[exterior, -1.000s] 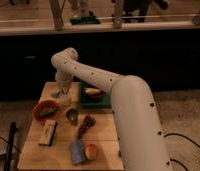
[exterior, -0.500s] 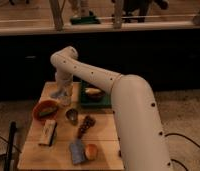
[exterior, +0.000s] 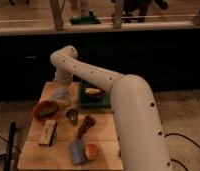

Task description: Place towel in paper cup

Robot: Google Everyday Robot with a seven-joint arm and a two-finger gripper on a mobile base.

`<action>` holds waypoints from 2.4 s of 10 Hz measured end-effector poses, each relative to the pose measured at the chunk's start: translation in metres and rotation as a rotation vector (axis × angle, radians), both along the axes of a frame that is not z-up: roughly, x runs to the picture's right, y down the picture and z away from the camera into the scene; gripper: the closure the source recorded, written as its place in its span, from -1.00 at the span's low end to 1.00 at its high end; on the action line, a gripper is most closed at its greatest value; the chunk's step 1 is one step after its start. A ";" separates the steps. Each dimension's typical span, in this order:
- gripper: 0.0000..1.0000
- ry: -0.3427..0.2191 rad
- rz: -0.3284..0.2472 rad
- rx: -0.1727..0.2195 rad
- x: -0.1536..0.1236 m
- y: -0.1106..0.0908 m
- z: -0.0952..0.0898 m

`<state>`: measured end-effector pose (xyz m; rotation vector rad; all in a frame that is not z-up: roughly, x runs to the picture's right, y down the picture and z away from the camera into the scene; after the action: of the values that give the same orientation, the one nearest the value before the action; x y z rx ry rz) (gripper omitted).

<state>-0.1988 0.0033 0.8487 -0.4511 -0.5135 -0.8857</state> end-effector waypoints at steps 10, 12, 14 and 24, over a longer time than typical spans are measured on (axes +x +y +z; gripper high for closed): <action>-0.60 -0.013 0.008 0.007 0.008 -0.008 0.001; -0.60 -0.016 0.006 0.008 0.008 -0.008 0.001; -0.60 -0.016 0.007 0.008 0.009 -0.008 0.001; -0.60 -0.015 0.007 0.008 0.009 -0.008 0.001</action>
<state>-0.1901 -0.0049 0.8498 -0.4355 -0.5253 -0.8850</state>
